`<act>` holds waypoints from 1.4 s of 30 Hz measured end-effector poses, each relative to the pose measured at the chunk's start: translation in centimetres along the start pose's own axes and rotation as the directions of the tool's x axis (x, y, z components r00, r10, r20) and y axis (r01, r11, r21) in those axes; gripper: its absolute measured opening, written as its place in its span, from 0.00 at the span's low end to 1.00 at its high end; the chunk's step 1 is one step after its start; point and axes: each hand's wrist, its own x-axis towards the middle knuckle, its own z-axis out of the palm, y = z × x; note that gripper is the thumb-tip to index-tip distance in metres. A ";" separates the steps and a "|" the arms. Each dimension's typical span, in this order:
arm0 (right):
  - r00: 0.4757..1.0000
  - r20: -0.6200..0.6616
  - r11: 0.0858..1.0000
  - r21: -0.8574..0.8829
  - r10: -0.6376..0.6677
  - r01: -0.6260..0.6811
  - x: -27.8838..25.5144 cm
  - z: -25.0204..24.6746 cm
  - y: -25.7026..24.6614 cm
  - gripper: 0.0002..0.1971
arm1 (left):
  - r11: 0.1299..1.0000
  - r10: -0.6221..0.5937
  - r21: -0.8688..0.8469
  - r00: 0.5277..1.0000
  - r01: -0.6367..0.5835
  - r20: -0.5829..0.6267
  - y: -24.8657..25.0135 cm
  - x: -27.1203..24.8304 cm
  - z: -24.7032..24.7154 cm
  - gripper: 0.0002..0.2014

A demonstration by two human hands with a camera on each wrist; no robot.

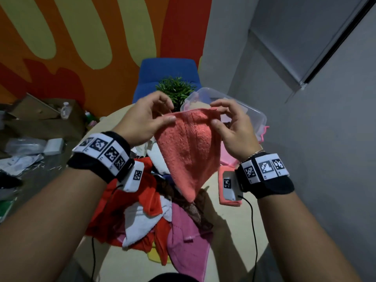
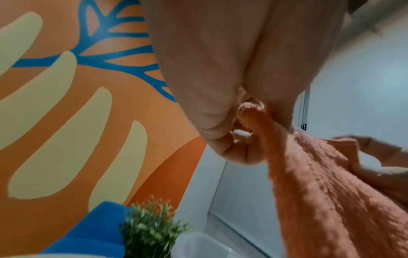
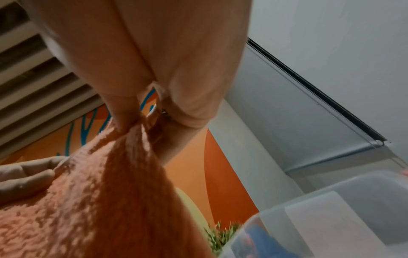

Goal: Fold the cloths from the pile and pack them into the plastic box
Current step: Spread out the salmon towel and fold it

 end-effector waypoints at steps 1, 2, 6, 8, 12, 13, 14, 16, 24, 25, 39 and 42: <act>1.000 -0.007 1.000 0.003 0.002 -0.002 0.3 -0.3 -0.4 0.19 | 1.000 0.019 0.001 0.999 -0.019 -0.033 0.9 0.3 -0.3 0.07; 1.000 -0.013 1.000 0.016 0.018 -0.018 0.6 -0.7 -0.7 0.18 | 1.000 0.029 0.006 0.998 -0.029 -0.050 1.6 0.6 -0.6 0.06; 0.994 -0.074 0.996 0.035 0.080 -0.077 1.7 -1.7 -1.2 0.12 | 0.996 0.028 0.090 0.999 -0.027 -0.015 3.8 1.4 -2.3 0.09; 0.990 -0.117 0.996 0.022 0.084 -0.082 2.0 -1.8 -1.3 0.09 | 0.986 0.029 0.164 1.000 -0.028 -0.003 4.7 1.5 -3.2 0.11; 0.987 -0.128 0.987 0.137 0.099 -0.082 2.4 -2.0 -1.9 0.09 | 0.972 0.031 0.232 0.998 -0.042 0.051 6.0 1.7 -4.2 0.07; 0.987 -0.119 0.983 0.164 0.105 -0.085 2.5 -2.0 -2.0 0.10 | 0.961 0.028 0.272 0.997 -0.045 0.067 6.2 1.7 -4.4 0.05; 0.989 -0.104 0.980 0.178 0.107 -0.088 2.5 -2.0 -2.0 0.10 | 0.948 0.023 0.316 0.997 -0.047 0.078 6.3 1.7 -4.5 0.04; 0.991 -0.078 0.980 0.174 0.109 -0.094 2.6 -1.8 -2.1 0.11 | 0.930 0.023 0.366 0.997 -0.048 0.071 6.6 1.7 -4.6 0.03; 0.974 -0.149 0.945 0.304 0.170 -0.118 2.7 -0.8 -2.7 0.03 | 0.917 0.038 0.399 0.997 -0.005 -0.074 6.5 1.5 -4.5 0.07; 0.973 -0.157 0.942 0.316 0.167 -0.111 2.7 -0.7 -2.6 0.03 | 0.916 0.034 0.401 0.996 0.002 -0.083 6.4 1.5 -4.5 0.08; 0.978 -0.134 0.929 0.355 0.158 -0.101 3.2 -1.4 -2.8 0.14 | 0.953 0.006 0.302 0.993 0.029 -0.116 6.1 1.1 -4.9 0.10; 0.988 -0.096 0.975 0.199 0.118 -0.097 3.1 -1.6 -3.1 0.07 | 0.950 -0.002 0.309 0.992 0.041 -0.126 5.3 1.2 -4.9 0.06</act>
